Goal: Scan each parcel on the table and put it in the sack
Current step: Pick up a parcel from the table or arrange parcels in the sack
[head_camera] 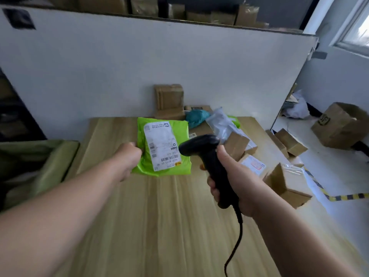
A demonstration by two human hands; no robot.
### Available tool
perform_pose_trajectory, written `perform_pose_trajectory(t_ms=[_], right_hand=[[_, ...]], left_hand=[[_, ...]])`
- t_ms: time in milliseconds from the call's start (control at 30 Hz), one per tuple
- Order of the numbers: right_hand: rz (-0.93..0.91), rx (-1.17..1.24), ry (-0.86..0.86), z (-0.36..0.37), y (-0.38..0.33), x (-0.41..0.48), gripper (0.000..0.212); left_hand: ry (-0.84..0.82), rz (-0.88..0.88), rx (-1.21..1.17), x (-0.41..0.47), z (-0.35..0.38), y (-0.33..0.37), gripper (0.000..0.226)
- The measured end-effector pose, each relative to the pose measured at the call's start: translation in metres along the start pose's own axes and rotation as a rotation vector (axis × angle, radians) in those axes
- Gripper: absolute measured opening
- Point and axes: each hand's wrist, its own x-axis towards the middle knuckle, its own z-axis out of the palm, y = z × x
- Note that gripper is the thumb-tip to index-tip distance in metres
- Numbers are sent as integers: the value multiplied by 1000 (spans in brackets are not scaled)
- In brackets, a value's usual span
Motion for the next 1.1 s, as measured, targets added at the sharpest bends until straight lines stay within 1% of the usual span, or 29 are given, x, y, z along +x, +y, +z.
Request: perform_pose_trajectory(t_ms=[167,267,367,467,633,767,967,1100], right_hand=[[-16,-108,-105,53,-15,14,72],[0,-158,-157,81,-20,21,71],[20,-184,-197,106,-24,26,69],[11,-211,-229,126,-28,31,68],[22,-235,-265,156,-34,38,68],[10,-260,-290,179,-35,45,68],[13,-300,-312,214,-35,55,70],[27,-303,-314,240,-34,61,71]], left_hand=[[132,-16,-10,6,-67,-16,26],[170,-31,-14,6,-100,-27,23],[189,-46,-48,7,-127,-39,32],[234,-59,-74,9,-149,-48,31],[273,-68,-143,13,-176,-60,33],[296,-83,-143,19,-196,-71,31],[291,-101,-125,29,-227,-88,32],[286,-85,-181,36,-244,-97,36]])
